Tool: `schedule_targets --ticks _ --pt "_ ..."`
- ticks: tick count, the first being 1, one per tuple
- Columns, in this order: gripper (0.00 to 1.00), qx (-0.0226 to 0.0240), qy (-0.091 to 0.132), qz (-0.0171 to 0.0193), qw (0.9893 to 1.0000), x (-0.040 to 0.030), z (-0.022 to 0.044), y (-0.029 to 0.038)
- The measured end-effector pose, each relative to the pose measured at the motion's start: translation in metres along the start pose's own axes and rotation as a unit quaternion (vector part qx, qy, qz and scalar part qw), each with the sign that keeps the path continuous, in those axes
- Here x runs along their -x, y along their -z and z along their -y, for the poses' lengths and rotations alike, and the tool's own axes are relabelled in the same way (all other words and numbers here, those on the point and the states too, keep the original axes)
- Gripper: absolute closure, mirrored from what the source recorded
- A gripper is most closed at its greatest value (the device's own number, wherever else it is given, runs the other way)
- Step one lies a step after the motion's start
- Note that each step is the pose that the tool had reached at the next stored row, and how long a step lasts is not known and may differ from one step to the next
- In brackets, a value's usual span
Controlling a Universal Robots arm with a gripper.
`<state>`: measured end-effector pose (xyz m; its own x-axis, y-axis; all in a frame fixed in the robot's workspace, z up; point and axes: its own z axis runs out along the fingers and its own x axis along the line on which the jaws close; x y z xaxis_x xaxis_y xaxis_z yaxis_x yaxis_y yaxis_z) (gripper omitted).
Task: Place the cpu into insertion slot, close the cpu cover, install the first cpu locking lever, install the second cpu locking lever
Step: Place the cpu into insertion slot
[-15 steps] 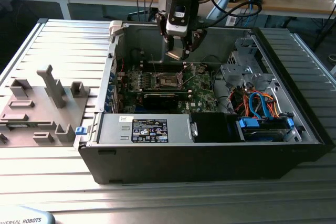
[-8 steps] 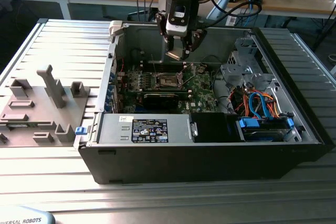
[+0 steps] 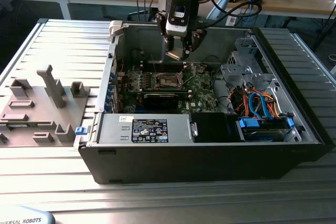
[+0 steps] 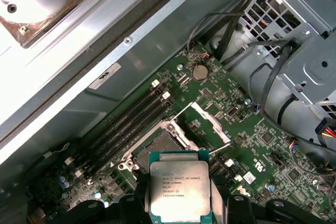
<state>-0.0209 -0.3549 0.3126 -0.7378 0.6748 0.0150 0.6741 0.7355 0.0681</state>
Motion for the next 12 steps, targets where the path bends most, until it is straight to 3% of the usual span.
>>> schedule_targets --ticks 12 --pt "0.46 0.0 -0.003 0.0002 1.0 0.0 0.0 -0.0002"
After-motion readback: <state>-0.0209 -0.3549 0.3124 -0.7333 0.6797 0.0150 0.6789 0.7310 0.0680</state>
